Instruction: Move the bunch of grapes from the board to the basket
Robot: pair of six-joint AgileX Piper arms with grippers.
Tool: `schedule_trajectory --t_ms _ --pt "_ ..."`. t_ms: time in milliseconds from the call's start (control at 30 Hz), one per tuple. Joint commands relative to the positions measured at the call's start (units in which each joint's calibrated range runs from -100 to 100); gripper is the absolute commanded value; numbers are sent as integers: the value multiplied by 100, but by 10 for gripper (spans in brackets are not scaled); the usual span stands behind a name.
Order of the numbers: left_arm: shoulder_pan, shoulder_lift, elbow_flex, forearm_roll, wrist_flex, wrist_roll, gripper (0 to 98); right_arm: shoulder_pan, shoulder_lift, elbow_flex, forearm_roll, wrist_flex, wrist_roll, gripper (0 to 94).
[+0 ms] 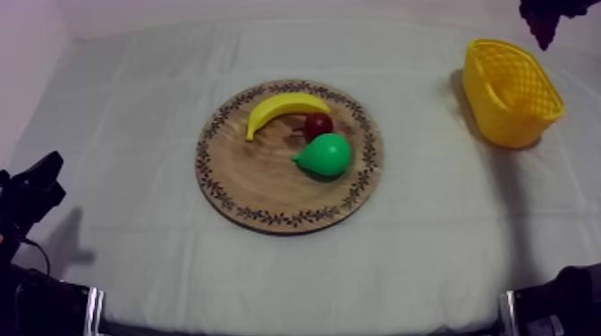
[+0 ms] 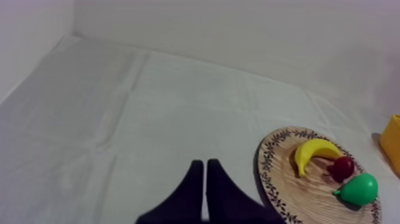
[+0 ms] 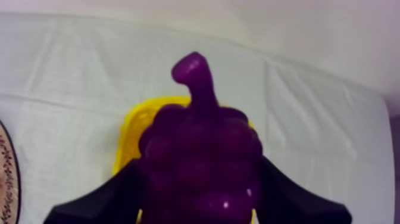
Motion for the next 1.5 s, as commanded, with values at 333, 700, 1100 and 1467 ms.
schedule_trajectory --t_ms 333,700,1100,1467 --pt "0 0 -2 -4 -5 2 1 160 1575 -187 -1 517 117 283" --pt "0 0 -2 -4 -5 0 1 237 2576 -424 -13 636 197 464" --pt "0 0 -2 -4 -5 2 1 102 1996 -106 60 -28 -8 594" --pt "0 0 -2 -4 -5 -3 1 276 -259 1524 28 -1183 -148 588"
